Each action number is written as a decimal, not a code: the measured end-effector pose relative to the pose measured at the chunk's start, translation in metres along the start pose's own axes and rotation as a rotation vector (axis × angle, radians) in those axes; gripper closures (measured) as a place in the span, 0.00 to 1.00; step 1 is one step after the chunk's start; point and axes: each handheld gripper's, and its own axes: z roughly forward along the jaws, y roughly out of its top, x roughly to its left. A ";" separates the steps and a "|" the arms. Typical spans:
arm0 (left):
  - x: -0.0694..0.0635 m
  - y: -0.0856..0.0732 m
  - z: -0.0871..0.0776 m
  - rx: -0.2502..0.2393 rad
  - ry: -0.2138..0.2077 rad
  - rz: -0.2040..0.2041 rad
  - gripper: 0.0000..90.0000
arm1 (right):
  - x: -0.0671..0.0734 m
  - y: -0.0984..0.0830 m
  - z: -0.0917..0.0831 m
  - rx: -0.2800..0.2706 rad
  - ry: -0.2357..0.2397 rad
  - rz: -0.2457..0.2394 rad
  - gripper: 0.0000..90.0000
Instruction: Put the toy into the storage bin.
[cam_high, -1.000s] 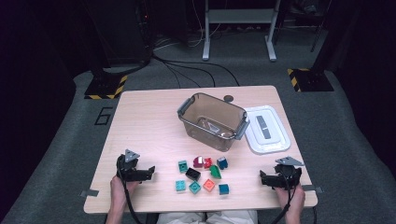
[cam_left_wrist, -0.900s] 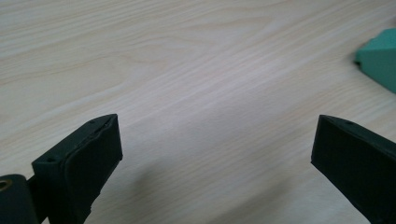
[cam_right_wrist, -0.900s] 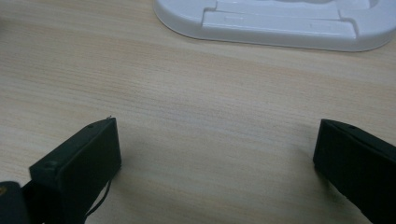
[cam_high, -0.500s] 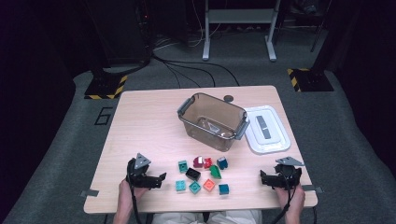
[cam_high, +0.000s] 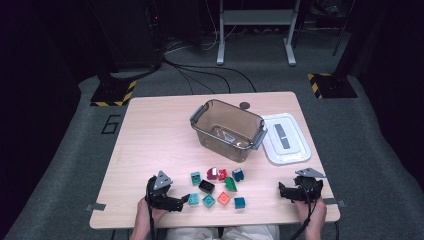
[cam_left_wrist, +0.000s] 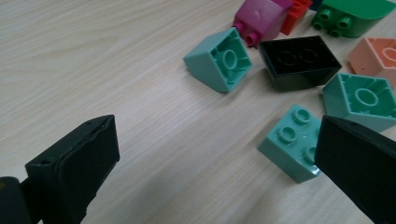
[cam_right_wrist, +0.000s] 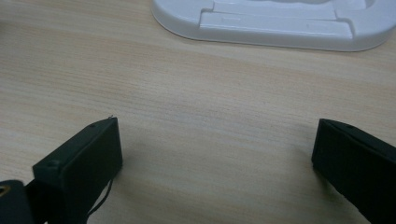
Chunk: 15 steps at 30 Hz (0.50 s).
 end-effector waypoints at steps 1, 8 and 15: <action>-0.002 0.000 0.001 0.001 -0.007 0.003 0.00 | 0.000 0.000 0.000 0.000 0.000 0.000 0.01; -0.010 0.000 0.008 0.011 -0.033 0.031 0.00 | 0.000 0.000 0.000 -0.001 -0.001 0.001 0.01; -0.019 0.001 0.015 0.024 -0.048 0.053 0.11 | 0.000 0.000 0.000 -0.001 -0.002 0.002 0.01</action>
